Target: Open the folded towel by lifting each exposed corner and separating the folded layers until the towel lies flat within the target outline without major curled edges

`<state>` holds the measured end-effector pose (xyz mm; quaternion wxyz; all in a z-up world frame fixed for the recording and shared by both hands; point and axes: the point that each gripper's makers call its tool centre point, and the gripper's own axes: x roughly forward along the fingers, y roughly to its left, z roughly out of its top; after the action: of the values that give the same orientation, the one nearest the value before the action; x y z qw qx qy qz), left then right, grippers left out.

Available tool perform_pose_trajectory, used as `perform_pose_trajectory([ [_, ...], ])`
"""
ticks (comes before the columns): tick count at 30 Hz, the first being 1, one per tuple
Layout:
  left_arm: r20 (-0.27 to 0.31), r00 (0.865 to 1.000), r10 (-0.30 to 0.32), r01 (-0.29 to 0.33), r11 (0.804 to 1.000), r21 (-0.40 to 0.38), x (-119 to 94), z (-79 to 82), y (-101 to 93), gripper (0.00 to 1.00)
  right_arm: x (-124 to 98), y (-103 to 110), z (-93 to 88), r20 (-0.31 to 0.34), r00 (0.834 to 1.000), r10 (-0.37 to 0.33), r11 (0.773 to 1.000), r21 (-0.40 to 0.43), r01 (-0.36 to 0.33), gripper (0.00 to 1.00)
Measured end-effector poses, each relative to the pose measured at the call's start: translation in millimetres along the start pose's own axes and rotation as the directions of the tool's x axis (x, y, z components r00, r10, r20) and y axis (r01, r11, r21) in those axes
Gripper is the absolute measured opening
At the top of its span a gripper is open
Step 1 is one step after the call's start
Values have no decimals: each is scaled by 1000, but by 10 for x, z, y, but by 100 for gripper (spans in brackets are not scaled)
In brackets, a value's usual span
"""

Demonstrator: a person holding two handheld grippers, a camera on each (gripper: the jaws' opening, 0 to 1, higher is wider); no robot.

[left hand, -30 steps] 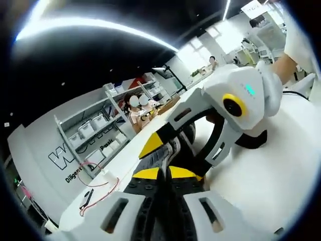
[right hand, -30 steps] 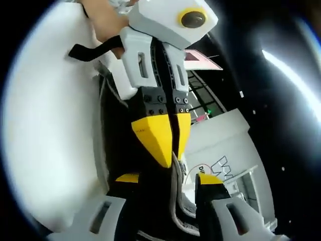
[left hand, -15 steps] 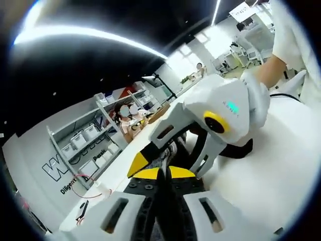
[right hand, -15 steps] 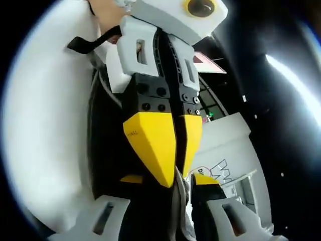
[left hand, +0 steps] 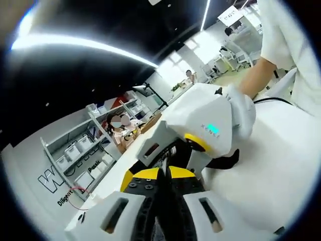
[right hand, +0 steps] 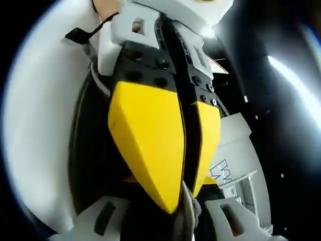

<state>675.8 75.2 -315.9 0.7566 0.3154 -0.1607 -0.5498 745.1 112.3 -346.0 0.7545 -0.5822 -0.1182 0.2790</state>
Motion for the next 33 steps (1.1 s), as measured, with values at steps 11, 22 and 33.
perform_pose_trajectory([
  [11,43,999,-31,30,999,26,-3,126,-89,5,-1,20,-17,-7,1000,7,1000,0,-7,22],
  [22,50,998,-40,38,999,38,3,198,-172,5,-10,27,-23,-10,1000,10,1000,10,-10,21],
  [33,40,999,-5,3,999,38,9,166,-92,5,-17,26,5,-4,1000,12,999,36,-12,25],
])
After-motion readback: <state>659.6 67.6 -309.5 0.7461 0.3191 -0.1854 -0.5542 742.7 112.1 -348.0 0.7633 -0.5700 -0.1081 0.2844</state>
